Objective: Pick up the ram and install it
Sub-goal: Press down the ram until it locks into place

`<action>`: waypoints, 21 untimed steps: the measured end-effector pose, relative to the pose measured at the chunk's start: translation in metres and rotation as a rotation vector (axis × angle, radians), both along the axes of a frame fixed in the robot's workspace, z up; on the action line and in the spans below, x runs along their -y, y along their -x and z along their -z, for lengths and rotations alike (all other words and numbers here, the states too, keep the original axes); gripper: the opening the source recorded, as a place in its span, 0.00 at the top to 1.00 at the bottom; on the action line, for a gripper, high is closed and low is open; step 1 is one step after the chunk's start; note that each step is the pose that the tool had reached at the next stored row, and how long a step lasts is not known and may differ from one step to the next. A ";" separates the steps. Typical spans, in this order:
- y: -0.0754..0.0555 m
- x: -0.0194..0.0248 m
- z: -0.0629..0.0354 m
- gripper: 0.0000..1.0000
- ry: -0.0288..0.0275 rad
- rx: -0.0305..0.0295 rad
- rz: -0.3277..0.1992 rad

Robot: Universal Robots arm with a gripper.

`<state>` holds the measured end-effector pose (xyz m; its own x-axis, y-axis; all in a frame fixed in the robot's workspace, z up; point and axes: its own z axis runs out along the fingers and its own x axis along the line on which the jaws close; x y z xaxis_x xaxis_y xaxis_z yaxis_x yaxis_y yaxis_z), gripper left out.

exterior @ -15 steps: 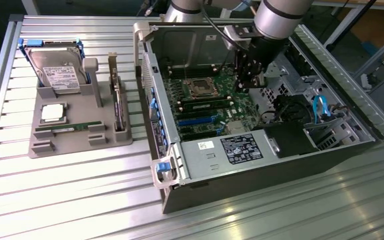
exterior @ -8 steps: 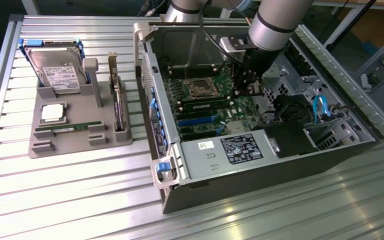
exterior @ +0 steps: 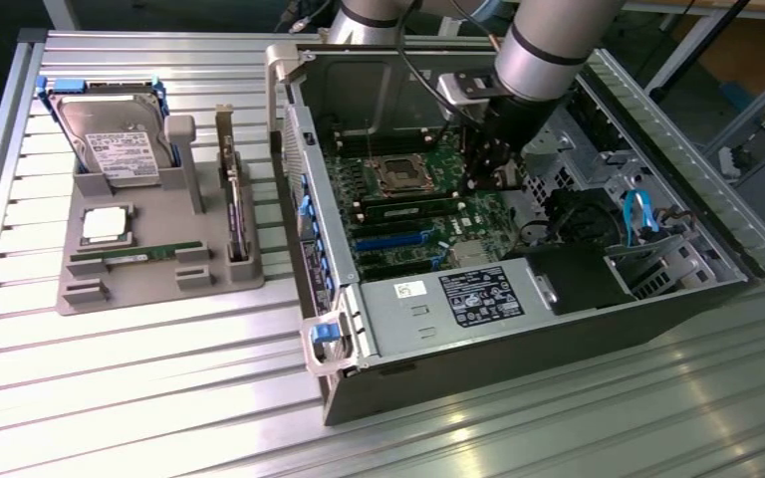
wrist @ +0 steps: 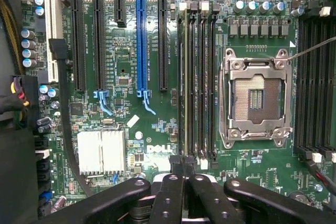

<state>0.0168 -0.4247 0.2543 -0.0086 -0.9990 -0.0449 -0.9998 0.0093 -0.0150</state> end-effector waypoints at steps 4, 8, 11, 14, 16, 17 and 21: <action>0.000 -0.0028 0.0005 0.90 0.0001 -0.0001 0.000; 0.000 -0.0036 0.0007 0.90 0.0001 0.0000 0.000; 0.000 -0.0037 0.0018 0.90 0.0000 0.0000 0.000; 0.000 -0.0036 0.0092 0.90 0.0002 0.0000 0.000; 0.000 -0.0036 0.0131 0.90 0.0001 -0.0001 0.000; 0.000 -0.0036 0.0137 0.90 0.0001 0.0000 0.000; 0.000 -0.0037 0.0138 0.90 0.0002 -0.0001 0.000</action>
<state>0.0168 -0.4210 0.2405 -0.0086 -0.9990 -0.0447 -0.9998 0.0093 -0.0149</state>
